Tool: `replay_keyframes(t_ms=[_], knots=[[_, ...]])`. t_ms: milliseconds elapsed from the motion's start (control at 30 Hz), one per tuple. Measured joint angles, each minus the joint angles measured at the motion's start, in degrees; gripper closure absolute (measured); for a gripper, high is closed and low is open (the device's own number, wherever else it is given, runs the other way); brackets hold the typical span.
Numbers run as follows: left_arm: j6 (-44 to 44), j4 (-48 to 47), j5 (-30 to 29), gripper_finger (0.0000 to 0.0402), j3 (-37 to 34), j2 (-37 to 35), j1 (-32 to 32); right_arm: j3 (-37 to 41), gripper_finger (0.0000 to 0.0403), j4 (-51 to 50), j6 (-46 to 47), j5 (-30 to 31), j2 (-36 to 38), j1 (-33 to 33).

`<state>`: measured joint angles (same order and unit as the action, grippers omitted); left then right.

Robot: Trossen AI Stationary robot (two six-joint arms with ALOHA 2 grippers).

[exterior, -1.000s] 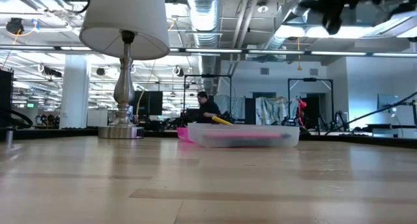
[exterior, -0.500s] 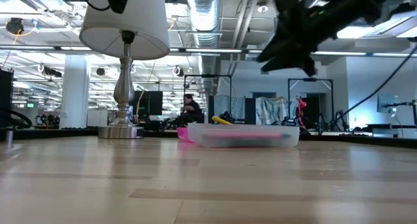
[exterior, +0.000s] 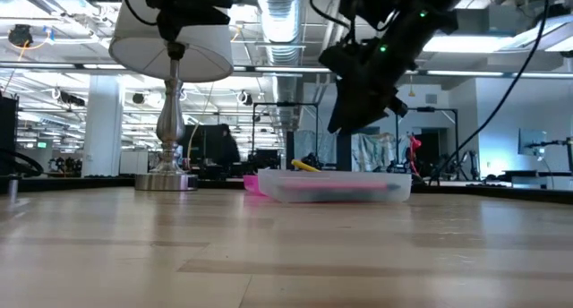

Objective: Pick & place school supplies into a supply box
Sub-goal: Close the pink supply box

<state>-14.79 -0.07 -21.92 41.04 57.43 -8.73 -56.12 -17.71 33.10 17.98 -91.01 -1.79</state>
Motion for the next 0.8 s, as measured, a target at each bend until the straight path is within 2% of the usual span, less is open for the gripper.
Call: replay_keyframes(t_ms=[400,800], knots=[[-0.7,-0.5,-1.4,0.0251,0.0,0.0,0.6,-8.6,0.0278,-9.0,2.3,-2.6,-9.1,0.2],[-1.9,0.0,-1.4,0.0251,0.0,-0.2,0.6,-10.2,0.0278,-12.0,4.5,-5.6,-13.4,-0.6]])
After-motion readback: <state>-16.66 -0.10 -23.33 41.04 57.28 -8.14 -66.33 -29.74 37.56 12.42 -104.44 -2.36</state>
